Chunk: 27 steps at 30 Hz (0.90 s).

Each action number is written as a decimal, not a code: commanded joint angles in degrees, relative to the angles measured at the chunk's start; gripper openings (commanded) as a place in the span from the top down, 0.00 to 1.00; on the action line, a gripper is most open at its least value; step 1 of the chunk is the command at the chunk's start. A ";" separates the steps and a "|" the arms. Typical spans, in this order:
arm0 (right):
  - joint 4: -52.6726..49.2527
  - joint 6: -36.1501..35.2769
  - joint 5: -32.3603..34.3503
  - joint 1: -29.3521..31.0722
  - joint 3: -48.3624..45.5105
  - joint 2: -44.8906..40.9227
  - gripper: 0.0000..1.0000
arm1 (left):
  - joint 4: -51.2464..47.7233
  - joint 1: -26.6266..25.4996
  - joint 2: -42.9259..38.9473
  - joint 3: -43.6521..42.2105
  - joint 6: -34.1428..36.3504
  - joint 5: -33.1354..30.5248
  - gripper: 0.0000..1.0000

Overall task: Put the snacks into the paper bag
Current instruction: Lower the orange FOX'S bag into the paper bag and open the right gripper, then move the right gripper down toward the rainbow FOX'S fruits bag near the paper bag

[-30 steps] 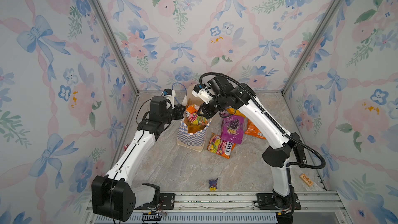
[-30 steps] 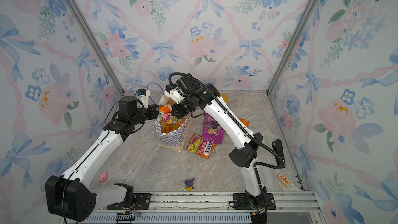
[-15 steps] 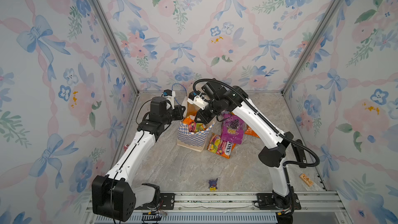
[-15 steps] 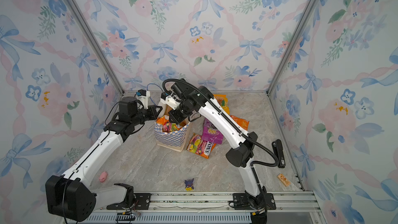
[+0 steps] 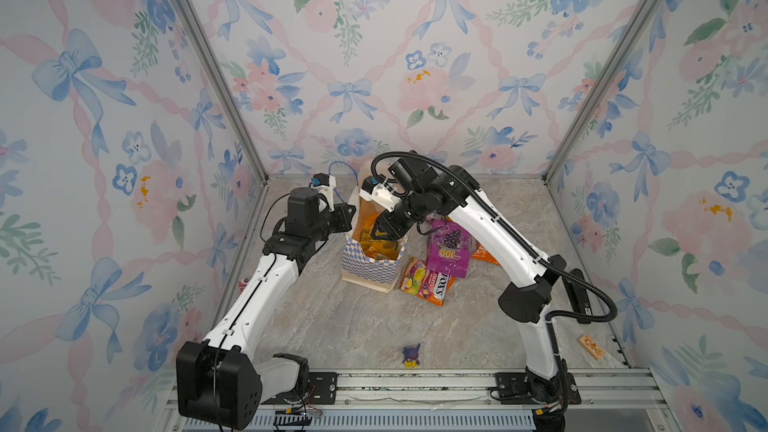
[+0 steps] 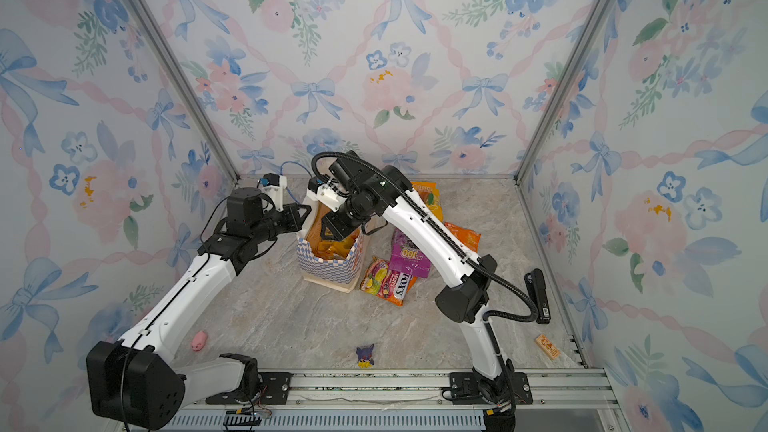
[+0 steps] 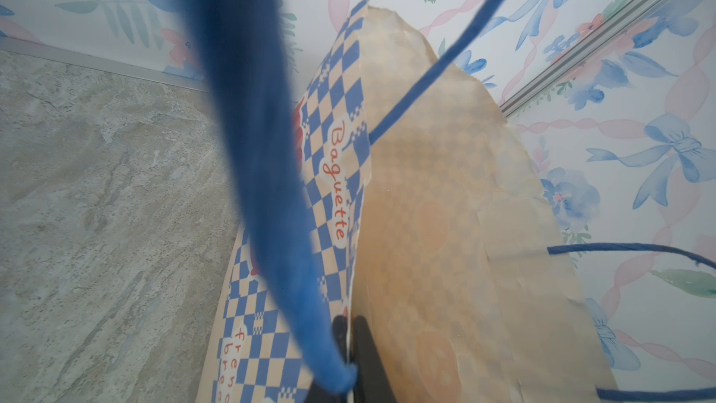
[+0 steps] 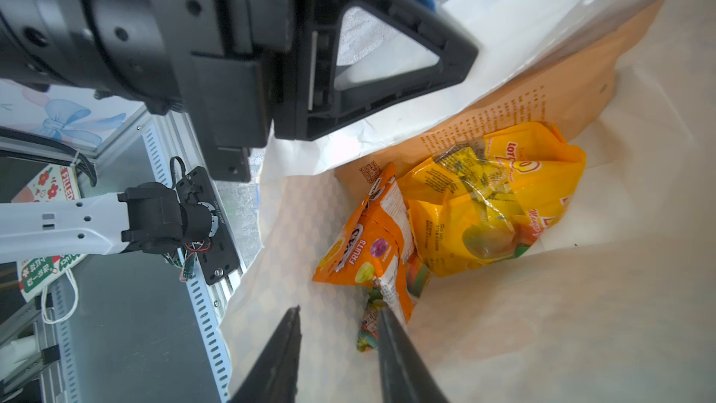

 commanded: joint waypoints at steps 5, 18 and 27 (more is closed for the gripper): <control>-0.33 -1.51 -0.23 0.99 0.05 -7.76 0.39 | 0.84 0.59 -0.59 -0.39 0.20 1.43 0.92; 2.50 -3.14 6.71 2.53 -21.47 -29.09 0.22 | 0.85 0.73 -0.40 -0.28 0.08 1.76 0.92; 18.37 -0.54 11.70 2.39 -52.91 -50.24 0.18 | 0.90 0.82 0.27 0.04 0.06 2.07 0.92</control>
